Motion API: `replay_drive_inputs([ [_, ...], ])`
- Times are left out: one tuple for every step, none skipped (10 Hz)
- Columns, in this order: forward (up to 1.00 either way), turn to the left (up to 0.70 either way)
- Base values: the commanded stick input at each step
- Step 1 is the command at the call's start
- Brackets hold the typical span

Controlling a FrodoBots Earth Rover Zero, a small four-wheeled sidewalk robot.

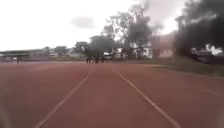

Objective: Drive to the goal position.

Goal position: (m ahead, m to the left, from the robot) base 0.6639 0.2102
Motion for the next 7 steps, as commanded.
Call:
replay_drive_inputs([
  [0.70, -0.15],
  [0.70, -0.08],
  [0.70, 0.00],
  [0.70, 0.00],
  [0.70, 0.00],
  [0.70, 0.00],
  [0.70, 0.00],
])
